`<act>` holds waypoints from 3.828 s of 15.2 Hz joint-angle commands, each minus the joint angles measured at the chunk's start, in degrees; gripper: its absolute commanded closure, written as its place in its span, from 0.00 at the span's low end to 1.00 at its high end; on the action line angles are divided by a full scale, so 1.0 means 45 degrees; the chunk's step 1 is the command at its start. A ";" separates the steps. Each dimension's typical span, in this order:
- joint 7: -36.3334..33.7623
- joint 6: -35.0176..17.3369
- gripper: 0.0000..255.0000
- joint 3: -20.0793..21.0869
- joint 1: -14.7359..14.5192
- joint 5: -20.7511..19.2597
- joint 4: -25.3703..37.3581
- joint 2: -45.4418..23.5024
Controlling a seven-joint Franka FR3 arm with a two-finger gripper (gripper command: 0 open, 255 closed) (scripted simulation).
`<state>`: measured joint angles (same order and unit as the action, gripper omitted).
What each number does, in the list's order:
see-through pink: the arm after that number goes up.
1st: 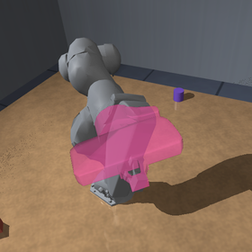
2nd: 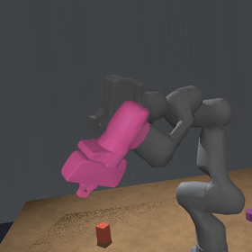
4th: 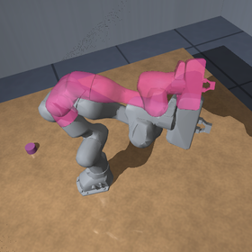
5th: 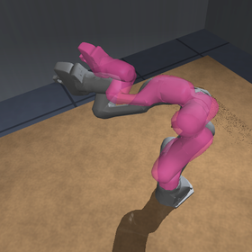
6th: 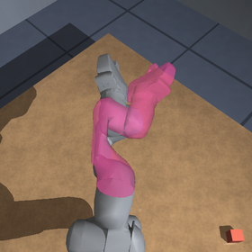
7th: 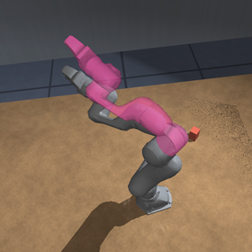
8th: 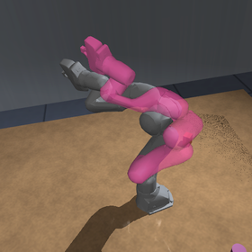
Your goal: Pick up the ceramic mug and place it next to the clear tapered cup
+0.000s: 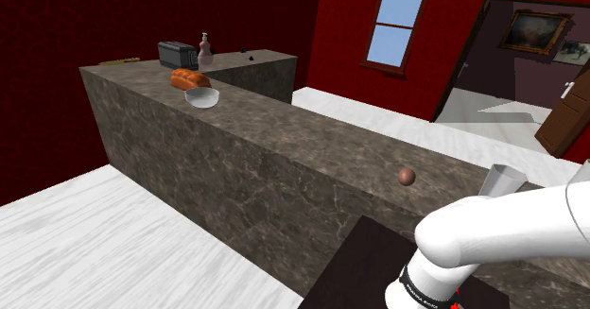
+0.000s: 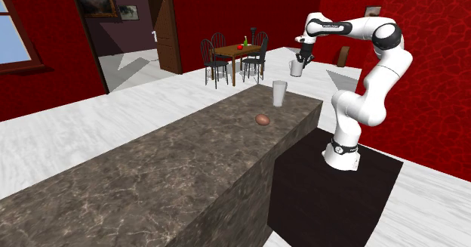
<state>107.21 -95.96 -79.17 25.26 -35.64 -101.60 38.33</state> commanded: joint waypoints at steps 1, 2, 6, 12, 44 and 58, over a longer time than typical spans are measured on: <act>-0.0056 -0.0320 1.00 -0.0101 0.0074 -0.0132 -0.0351 0.0104; -0.0089 -0.0461 1.00 -0.0155 0.0093 -0.0189 -0.0502 0.0145; -0.0220 -0.1019 1.00 -0.0407 0.0131 -0.0427 -0.1075 0.0299; -0.0416 -0.1843 1.00 -0.0888 0.0090 -0.0810 -0.1842 0.0509; -0.1166 -0.4503 0.00 -0.3317 -0.0847 -0.2432 -0.3661 0.1204; -0.0747 -0.3328 0.00 -0.1984 -0.0103 -0.1613 -0.3070 0.0863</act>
